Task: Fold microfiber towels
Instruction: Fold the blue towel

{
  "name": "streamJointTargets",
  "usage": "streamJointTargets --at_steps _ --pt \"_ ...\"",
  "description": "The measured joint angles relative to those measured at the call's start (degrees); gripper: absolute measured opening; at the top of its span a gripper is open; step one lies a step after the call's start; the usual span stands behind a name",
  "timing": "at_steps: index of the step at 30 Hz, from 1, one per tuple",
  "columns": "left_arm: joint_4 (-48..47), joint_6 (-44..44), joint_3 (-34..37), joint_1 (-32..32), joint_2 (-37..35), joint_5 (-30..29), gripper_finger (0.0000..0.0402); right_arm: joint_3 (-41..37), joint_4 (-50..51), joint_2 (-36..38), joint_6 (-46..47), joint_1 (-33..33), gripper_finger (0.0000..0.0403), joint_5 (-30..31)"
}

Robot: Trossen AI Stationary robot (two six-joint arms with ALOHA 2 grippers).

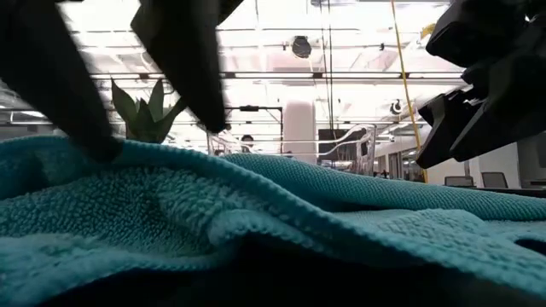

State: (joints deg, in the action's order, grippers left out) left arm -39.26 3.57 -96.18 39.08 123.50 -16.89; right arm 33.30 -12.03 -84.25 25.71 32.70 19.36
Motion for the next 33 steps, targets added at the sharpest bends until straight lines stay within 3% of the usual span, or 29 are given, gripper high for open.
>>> streamJointTargets --at_steps 16,22,33 --pt "7.9 -2.2 0.0 -0.3 0.9 2.9 0.0207 0.0 -0.2 0.0 -0.3 -1.9 0.0208 0.0" --pt "9.4 -2.6 0.0 -0.3 1.9 1.4 0.0205 0.0 -0.3 0.0 -0.7 -1.9 0.0208 0.0" --pt "4.9 -3.7 0.1 -1.9 3.0 6.2 0.0128 0.0 -0.6 0.0 -0.9 -1.9 0.0208 0.0"
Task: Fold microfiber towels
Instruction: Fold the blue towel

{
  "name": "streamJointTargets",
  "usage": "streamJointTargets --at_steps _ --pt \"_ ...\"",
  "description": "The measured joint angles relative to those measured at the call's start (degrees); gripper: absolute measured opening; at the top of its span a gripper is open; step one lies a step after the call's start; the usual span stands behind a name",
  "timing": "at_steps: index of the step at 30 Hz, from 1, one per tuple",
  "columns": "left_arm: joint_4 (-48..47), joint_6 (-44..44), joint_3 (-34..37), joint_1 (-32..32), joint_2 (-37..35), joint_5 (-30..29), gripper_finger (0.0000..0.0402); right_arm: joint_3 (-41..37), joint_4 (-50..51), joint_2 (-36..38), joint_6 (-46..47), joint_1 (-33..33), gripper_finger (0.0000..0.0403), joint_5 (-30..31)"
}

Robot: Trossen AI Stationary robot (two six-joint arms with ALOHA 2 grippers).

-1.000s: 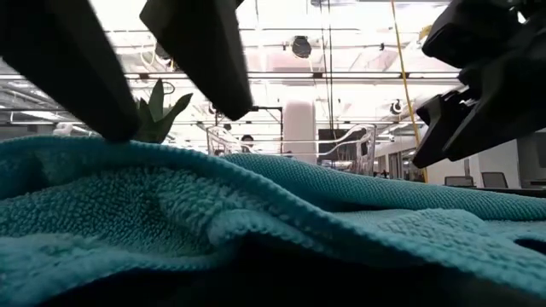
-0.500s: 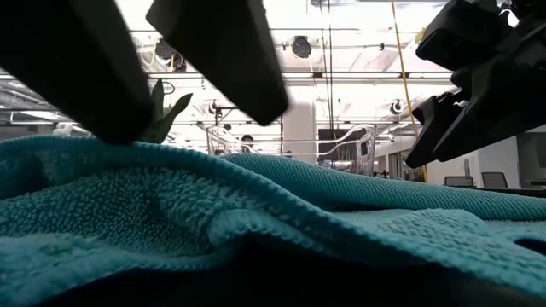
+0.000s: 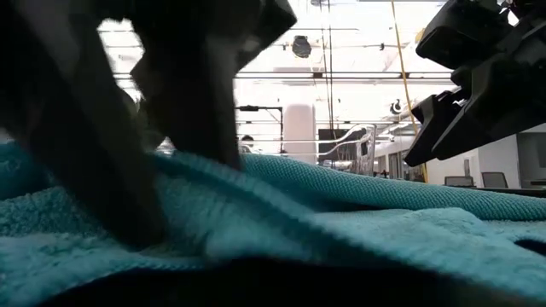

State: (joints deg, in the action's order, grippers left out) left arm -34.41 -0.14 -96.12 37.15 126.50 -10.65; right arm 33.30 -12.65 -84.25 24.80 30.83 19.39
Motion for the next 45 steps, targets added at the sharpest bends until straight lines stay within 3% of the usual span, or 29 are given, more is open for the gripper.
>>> streamJointTargets --at_steps 9,33,36,41,45 --pt "0.5 0.9 -0.1 -0.5 0.5 0.4 0.0100 0.0 -0.5 0.0 0.0 0.0 0.0208 0.0" --pt "0.4 2.6 -0.1 -0.3 -2.8 0.9 0.0097 0.0 -0.4 0.0 -0.2 0.0 0.0208 0.0" --pt "0.4 2.7 -0.1 0.0 -3.9 -0.2 0.0082 0.0 -0.5 0.0 -0.2 0.0 0.0208 0.0" --pt "-0.3 3.2 -0.1 0.0 -4.1 5.1 0.0035 0.0 -0.4 0.0 -0.2 0.0 0.0208 0.0" --pt "-0.1 4.2 -0.1 0.1 -4.1 5.9 0.0023 0.0 -0.4 0.0 -0.2 0.0 0.0208 0.0"
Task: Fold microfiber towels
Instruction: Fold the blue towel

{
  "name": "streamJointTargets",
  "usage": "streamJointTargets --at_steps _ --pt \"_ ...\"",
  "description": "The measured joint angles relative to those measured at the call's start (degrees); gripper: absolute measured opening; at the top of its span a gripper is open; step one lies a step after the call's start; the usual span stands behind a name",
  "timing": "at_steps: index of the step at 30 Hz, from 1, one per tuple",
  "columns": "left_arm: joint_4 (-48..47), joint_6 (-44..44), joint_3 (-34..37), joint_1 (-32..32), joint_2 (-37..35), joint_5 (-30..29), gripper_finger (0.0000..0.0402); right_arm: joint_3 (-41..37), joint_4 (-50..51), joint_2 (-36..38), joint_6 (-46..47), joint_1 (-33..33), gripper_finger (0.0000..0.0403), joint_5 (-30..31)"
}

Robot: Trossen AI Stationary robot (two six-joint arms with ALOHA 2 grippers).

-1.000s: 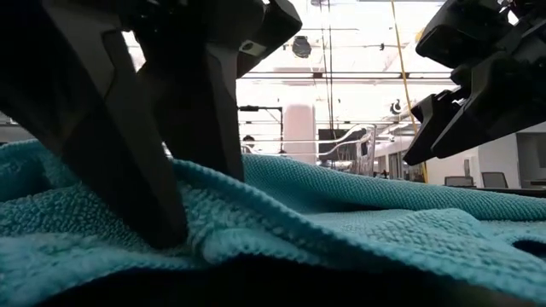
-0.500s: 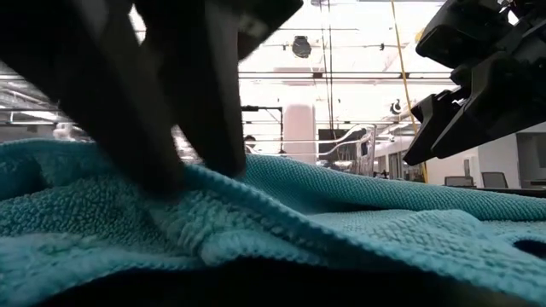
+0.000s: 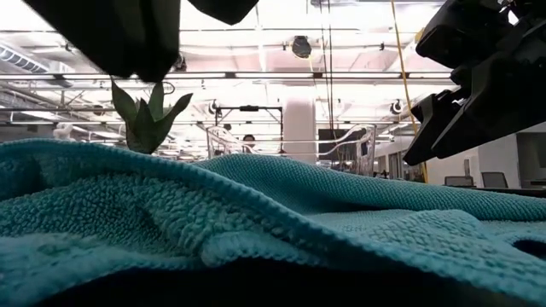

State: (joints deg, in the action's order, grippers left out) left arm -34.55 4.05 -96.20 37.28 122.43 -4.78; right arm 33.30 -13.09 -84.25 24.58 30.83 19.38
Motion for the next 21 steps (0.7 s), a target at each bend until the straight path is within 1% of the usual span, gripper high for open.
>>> streamJointTargets --at_steps 3,10,13,16,21 --pt "0.1 0.4 0.0 0.3 0.0 -0.9 0.0038 0.0 0.0 0.0 0.0 0.0 0.0208 0.0" --pt "0.0 -0.1 0.0 0.2 0.1 -4.2 0.0125 0.0 0.0 0.0 0.0 0.0 0.0208 0.0" --pt "0.0 -0.1 0.0 0.1 0.1 -4.3 0.0150 0.0 0.0 0.0 0.0 0.0 0.0208 0.0" --pt "0.1 -0.7 0.0 -0.1 0.4 -4.3 0.0157 0.0 0.0 0.0 0.0 0.0 0.0208 0.0" --pt "-0.1 -1.7 0.0 -0.3 1.0 -4.3 0.0153 0.0 0.0 0.0 0.0 0.0 0.0208 0.0"
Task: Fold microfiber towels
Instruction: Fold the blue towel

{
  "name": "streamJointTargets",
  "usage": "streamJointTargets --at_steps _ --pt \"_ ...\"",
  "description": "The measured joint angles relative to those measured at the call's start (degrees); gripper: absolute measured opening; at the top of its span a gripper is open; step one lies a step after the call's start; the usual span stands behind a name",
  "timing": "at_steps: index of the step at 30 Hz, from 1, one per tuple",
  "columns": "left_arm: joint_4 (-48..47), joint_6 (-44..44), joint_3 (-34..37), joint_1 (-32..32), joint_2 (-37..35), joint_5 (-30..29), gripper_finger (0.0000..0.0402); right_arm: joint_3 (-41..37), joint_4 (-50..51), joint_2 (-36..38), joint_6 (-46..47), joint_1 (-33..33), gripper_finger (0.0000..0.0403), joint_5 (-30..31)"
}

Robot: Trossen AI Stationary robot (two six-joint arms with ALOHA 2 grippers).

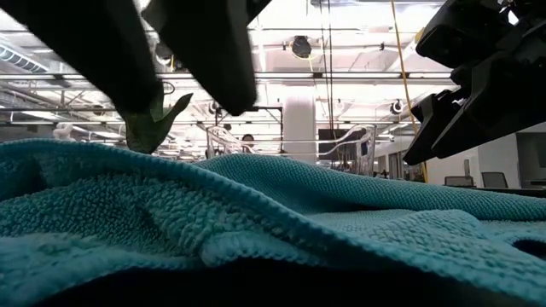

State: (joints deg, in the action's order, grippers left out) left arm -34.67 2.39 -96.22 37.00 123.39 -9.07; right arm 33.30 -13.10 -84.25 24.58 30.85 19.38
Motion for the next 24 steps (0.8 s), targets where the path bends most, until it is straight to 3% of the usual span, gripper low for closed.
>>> streamJointTargets --at_steps 13,16,20,24 --pt "-1.9 -0.8 0.1 -1.4 2.9 0.0 0.0119 0.0 -0.4 0.0 0.2 0.0 0.0208 0.0" --pt "-1.0 0.5 0.1 -1.4 2.9 0.0 0.0090 0.0 -0.4 0.0 0.2 0.0 0.0208 0.0" --pt "0.0 1.9 0.1 -1.3 2.1 0.5 0.0020 0.0 -0.4 0.0 0.1 0.0 0.0208 0.0" --pt "0.5 1.3 0.1 -1.1 -0.4 1.1 0.0013 -0.3 -0.4 0.0 0.1 0.0 0.0208 0.0"
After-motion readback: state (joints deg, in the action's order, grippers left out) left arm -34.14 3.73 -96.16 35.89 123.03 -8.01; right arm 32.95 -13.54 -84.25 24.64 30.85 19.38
